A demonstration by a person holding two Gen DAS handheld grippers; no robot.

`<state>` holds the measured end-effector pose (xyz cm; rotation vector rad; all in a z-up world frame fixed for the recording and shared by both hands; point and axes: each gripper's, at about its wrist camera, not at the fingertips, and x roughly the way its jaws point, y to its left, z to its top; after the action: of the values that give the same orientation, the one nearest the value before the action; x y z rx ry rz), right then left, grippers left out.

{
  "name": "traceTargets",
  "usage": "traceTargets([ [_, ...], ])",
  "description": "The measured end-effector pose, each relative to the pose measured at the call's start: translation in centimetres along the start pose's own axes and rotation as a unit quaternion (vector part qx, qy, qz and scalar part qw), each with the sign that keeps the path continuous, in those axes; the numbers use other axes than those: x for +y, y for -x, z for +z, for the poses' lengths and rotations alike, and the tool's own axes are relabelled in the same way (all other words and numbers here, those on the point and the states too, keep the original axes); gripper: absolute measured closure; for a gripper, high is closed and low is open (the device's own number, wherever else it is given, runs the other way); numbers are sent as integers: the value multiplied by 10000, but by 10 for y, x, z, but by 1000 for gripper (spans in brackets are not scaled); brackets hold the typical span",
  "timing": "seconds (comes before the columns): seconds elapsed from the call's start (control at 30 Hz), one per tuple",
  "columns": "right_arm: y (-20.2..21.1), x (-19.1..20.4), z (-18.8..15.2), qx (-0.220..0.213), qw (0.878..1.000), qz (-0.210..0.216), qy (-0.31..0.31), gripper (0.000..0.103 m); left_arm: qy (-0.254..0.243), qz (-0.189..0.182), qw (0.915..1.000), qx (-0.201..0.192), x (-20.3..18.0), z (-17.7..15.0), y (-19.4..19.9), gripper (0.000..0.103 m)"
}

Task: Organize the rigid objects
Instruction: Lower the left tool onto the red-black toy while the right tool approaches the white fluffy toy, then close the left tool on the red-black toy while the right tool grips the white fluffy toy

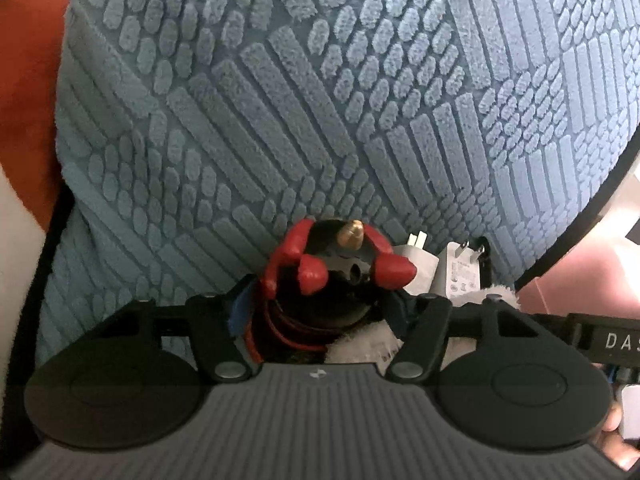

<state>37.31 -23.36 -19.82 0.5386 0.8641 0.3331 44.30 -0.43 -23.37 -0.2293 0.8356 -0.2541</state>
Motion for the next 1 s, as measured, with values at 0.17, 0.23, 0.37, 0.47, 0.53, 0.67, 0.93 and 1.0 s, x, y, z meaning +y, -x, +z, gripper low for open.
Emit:
traceTargets([
  [0.17,-4,3,-1,128,9998,142,29,73,-4,97,9996,-263,4,-3,13,39],
  [0.23,-4,5,-3,154,9997,161,127,83,-15,140,9996,-228,3,-3,13,39],
  [0.37,-2,9,-6,216,9992,188,265,85,168,103,9995,-231,2,1,22,39],
  [0.47,3,14,-9,176,9990,169,368,87,235,127,9992,-288,4,3,39,39],
  [0.53,7,17,-10,120,9990,177,403,87,246,137,9991,-318,2,3,50,39],
  [0.67,24,28,-12,-137,9972,38,728,88,429,108,9982,-410,2,-1,76,39],
  [0.93,52,46,-24,-522,9866,-512,1456,88,521,6,9978,-404,-3,-19,108,39],
  [1.0,55,49,-29,-483,9818,-759,1675,88,567,-38,9976,-389,-7,-26,115,39],
])
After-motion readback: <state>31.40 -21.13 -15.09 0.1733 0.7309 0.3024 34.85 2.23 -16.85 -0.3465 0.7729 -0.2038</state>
